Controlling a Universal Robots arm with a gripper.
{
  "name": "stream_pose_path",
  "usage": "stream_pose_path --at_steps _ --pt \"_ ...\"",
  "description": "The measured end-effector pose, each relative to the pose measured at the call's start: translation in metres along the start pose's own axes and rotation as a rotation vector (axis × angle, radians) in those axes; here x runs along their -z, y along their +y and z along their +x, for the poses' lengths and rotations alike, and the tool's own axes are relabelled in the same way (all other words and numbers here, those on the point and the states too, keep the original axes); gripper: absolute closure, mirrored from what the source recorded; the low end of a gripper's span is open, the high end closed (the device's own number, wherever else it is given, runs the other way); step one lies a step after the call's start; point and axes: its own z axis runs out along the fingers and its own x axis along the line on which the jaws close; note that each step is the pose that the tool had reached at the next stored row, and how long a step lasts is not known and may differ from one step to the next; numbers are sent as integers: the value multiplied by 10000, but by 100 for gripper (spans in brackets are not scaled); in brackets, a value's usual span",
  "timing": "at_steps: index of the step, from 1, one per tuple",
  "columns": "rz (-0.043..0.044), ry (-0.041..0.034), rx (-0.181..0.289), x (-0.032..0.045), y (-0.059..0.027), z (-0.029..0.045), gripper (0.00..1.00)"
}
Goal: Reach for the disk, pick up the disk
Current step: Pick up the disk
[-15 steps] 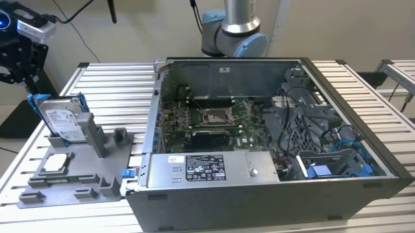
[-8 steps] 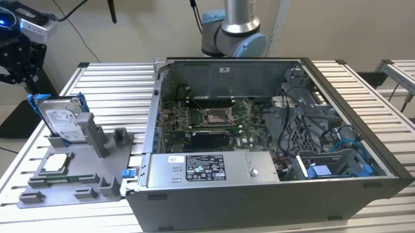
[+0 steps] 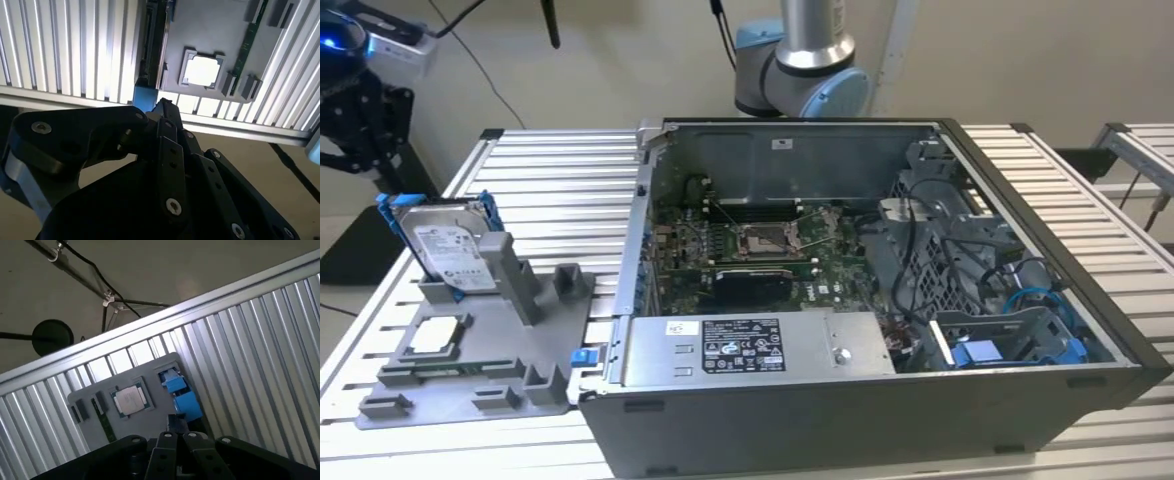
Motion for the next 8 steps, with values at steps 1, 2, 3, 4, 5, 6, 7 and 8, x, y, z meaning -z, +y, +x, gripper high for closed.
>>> stream_pose_path --at_steps 1,2,3,4,5,6,7,8 --pt "18 -8 164 0 -1 0 100" --pt "29 -13 335 -1 -1 0 100" --pt "31 -14 488 -2 -1 0 100" --pt "32 -16 633 -3 0 0 100" --pt "32 -18 778 -3 0 0 100" --pt "31 -19 920 -3 1 0 100" --pt "30 -20 1056 -3 0 0 100" --pt "29 -20 1144 -3 1 0 100"
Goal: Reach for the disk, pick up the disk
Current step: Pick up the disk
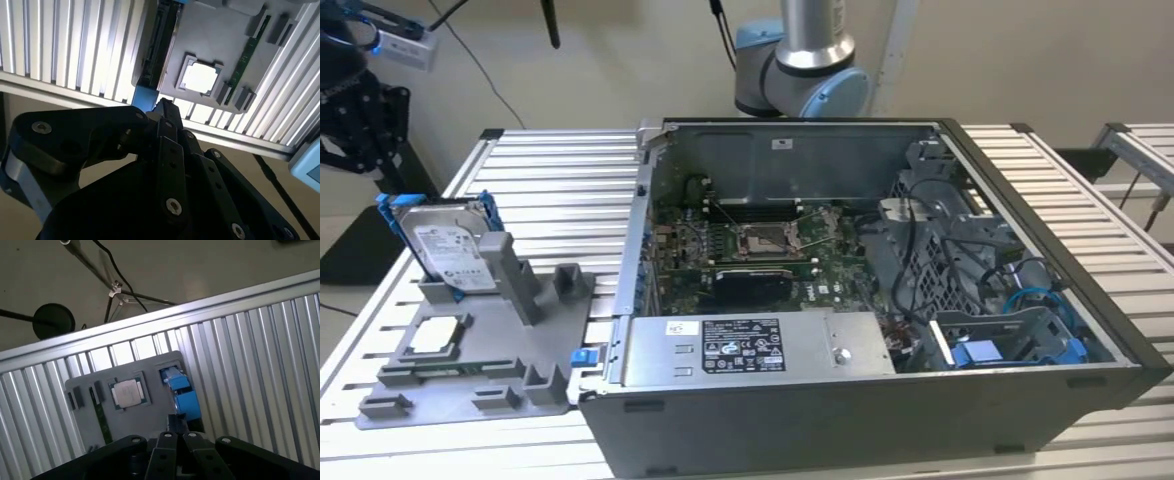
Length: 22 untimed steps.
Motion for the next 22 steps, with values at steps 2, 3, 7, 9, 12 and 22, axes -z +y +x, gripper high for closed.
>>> stream_pose_path --at_steps 2,3,7,9,12,22 --pt "0 0 13 0 0 0 100" --pt "0 0 14 0 0 0 100" --pt "0 0 15 0 0 0 0" --pt "0 -1 15 0 0 0 0" --pt "0 0 15 0 0 0 0" --pt "-6 -29 95 -47 2 1 0"
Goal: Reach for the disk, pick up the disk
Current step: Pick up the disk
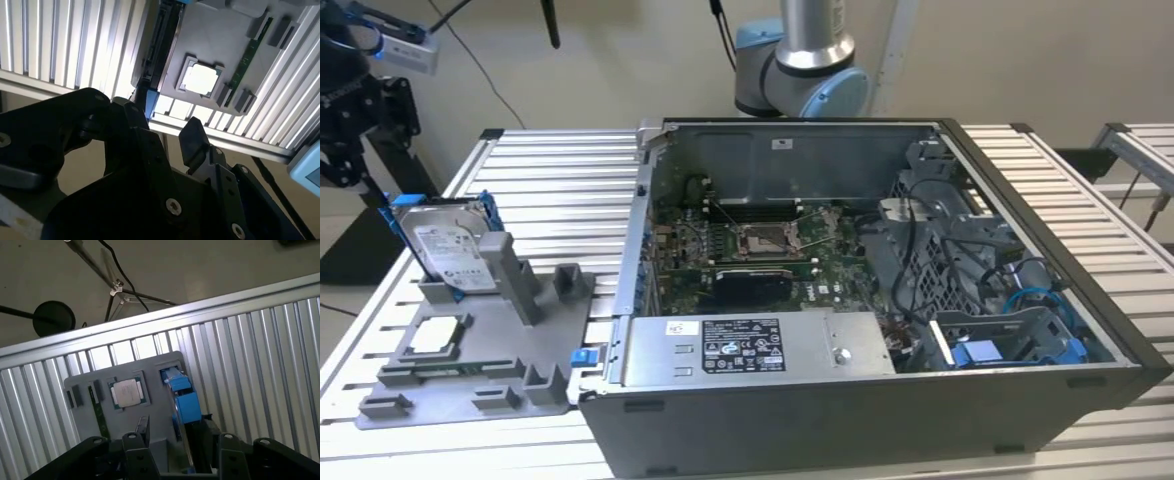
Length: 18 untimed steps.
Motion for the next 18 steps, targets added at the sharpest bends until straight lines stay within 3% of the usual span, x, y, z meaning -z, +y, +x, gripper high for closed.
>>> stream_pose_path --at_steps 2,5,7,18 --pt "-17 -61 71 -17 0 1 0" --pt "-78 -310 395 -28 0 0 0" --pt "-107 -427 655 -41 0 0 0" --pt "-261 -412 1545 -141 -1 0 0"
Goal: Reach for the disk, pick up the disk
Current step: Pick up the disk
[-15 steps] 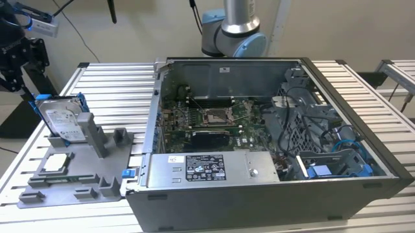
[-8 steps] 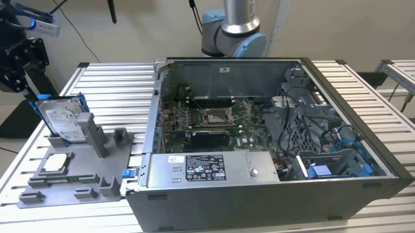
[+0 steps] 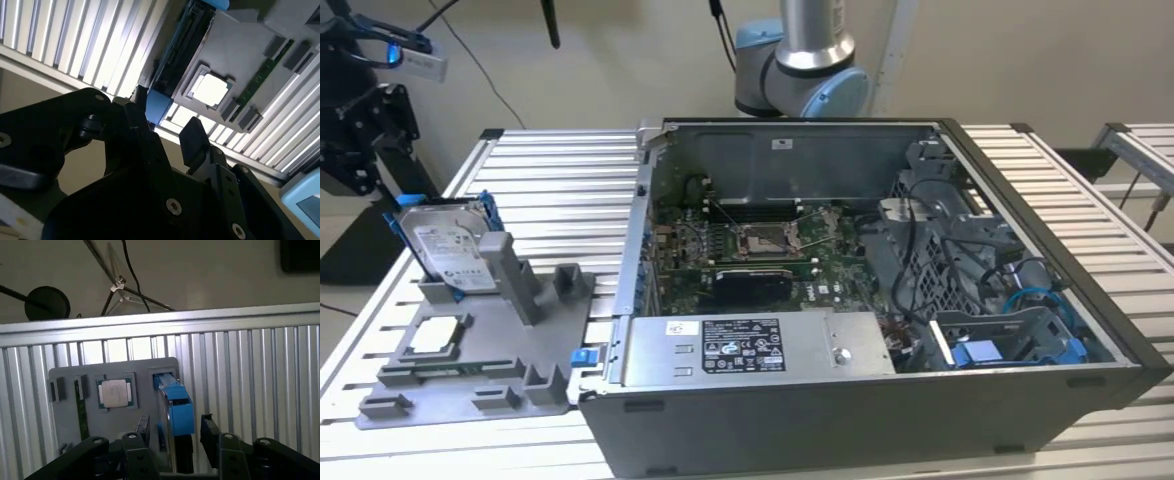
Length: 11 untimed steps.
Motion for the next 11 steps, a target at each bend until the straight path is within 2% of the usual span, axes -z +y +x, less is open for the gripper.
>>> stream_pose_path --at_steps 11 --pt "-45 7 334 -186 -45 4 0"
